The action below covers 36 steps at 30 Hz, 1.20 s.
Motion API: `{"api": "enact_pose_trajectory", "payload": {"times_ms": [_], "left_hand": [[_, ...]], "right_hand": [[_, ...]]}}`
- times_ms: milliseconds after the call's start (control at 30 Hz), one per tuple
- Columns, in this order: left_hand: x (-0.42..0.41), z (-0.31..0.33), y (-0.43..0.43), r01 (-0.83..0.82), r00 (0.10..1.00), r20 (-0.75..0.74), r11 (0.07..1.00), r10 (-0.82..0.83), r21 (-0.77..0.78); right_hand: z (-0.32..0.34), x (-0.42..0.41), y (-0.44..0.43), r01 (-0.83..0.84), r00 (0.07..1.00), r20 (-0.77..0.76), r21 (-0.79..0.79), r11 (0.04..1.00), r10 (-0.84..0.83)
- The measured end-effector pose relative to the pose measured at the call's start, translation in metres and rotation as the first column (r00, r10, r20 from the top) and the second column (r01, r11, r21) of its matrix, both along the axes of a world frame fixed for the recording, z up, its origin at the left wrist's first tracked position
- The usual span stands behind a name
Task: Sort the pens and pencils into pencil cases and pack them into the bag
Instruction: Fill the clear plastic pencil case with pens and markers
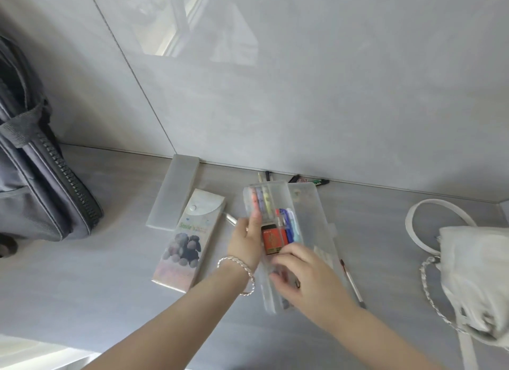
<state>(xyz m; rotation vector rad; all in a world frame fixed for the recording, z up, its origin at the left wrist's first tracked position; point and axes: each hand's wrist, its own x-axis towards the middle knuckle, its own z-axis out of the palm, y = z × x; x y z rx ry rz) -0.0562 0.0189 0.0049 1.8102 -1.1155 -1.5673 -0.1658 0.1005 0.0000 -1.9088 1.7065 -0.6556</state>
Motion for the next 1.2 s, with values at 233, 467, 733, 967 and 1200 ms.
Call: {"api": "enact_pose_trajectory", "payload": {"times_ms": [233, 467, 733, 967, 1200], "left_hand": [[-0.029, 0.003, 0.009, 0.072, 0.997, 0.032, 0.997, -0.071, -0.015], [-0.019, 0.0, 0.002, -0.11, 0.994, 0.002, 0.994, 0.11, -0.001], [0.065, 0.01, -0.048, -0.287, 0.891, 0.31, 0.941, 0.331, -0.181], [0.1, 0.0, -0.064, -0.267, 0.872, 0.384, 0.952, 0.304, -0.148], [0.102, -0.01, -0.059, -0.299, 0.906, 0.297, 0.952, 0.303, -0.06]], "right_hand": [[0.0, -0.029, 0.004, -0.061, 0.988, -0.145, -0.098, 0.993, 0.047], [-0.002, -0.021, 0.001, -0.185, 0.981, -0.076, -0.06, 0.981, 0.18], [-0.028, -0.035, -0.04, 0.159, 0.985, 0.058, 0.044, 0.986, -0.161], [-0.048, -0.019, -0.135, 0.026, 0.977, -0.214, 0.185, 0.982, 0.015], [-0.056, 0.013, -0.184, 0.017, 0.786, -0.593, 0.299, 0.954, 0.172]]}}
